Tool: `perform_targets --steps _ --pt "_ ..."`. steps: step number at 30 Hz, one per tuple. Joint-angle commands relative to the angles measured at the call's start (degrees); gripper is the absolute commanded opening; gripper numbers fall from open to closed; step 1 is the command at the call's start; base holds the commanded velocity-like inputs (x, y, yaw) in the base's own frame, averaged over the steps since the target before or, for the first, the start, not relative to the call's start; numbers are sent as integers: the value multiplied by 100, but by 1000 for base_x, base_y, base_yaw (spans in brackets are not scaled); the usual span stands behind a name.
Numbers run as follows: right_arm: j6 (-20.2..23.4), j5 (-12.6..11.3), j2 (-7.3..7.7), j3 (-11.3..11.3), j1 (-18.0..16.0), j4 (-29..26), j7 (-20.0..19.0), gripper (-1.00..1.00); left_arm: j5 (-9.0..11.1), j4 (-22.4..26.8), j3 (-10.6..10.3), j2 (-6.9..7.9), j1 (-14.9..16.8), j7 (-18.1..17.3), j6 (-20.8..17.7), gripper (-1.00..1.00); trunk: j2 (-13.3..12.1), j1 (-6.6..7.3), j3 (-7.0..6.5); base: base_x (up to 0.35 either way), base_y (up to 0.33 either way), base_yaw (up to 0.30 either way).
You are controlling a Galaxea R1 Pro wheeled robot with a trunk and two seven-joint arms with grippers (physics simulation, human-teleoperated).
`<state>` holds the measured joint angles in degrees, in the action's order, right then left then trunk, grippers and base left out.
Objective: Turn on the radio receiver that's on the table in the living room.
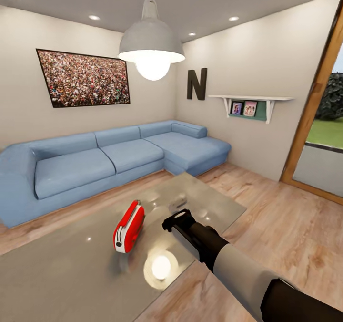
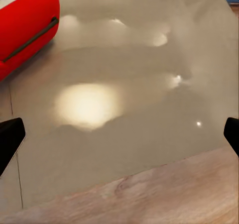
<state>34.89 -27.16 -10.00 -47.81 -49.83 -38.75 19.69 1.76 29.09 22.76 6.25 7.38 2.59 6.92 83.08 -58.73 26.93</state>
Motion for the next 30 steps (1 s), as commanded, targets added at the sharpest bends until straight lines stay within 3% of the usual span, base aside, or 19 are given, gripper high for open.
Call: perform_targets --steps 1,21,30 --pt "0 0 0 0 0 0 0 100 0 0 0 0 0 2 -2 100 0 0 0 249 -160 300" --pt "2 0 0 0 0 8 0 100 0 0 0 -1 0 145 3 100 0 0 0 247 -160 297" --pt "-96 8 0 -3 0 8 0 100 2 0 -8 -1 0 136 3 100 0 0 0 100 -53 45"
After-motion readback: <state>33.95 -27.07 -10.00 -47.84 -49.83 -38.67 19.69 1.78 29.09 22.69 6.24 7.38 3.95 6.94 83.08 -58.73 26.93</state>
